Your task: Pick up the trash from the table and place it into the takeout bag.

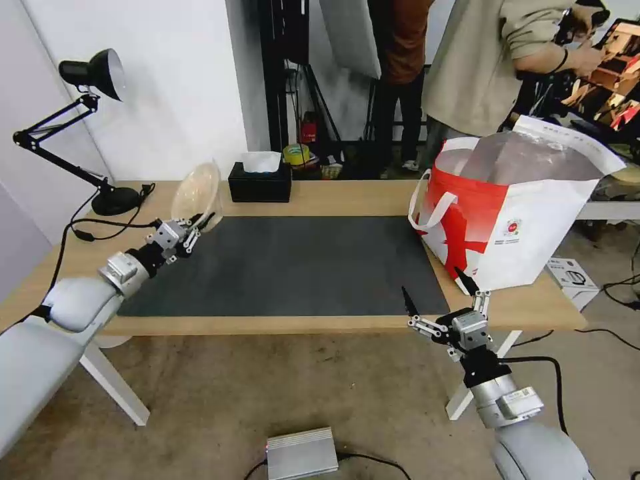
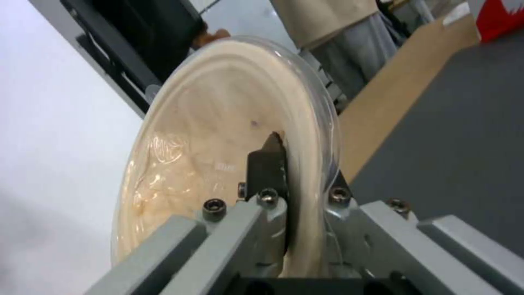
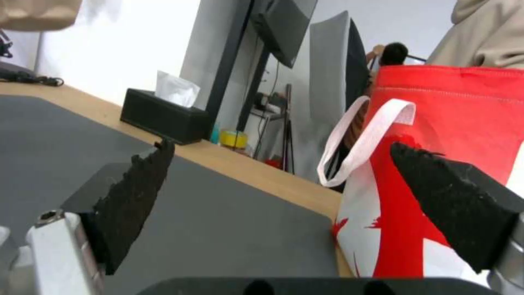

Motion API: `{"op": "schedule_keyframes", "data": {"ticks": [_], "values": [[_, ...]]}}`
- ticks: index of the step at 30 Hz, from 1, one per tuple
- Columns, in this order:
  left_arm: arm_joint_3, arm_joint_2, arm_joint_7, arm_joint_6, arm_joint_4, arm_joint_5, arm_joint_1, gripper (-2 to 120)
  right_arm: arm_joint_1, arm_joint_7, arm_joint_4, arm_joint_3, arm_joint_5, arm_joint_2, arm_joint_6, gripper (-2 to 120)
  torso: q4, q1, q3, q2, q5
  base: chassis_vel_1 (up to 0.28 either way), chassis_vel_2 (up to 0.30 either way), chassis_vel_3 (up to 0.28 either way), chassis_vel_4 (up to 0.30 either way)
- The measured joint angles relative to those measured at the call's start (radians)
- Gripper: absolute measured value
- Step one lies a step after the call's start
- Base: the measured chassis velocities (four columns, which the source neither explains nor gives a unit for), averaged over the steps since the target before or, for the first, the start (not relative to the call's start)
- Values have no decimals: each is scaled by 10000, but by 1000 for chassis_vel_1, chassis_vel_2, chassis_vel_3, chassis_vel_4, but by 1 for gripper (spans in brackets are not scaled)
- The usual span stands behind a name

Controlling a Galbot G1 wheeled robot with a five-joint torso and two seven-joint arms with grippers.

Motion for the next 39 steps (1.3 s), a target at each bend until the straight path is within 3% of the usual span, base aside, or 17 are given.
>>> {"op": "schedule_keyframes", "data": {"ticks": [21,33,39], "values": [[-457,1169,-229,-26,-1491,-909,85,1,0,0,0,0,0,0,0,100,1,0,0,0,-1,0,0,0,0],[837,1545,-237,215,-2225,-1093,-1917,1,0,0,0,0,0,0,0,100,1,0,0,0,0,0,0,0,0],[2168,1529,-235,215,-2076,-1255,-3745,1,0,0,0,-1,0,0,0,100,0,0,0,0,0,0,0,0,0]]}}
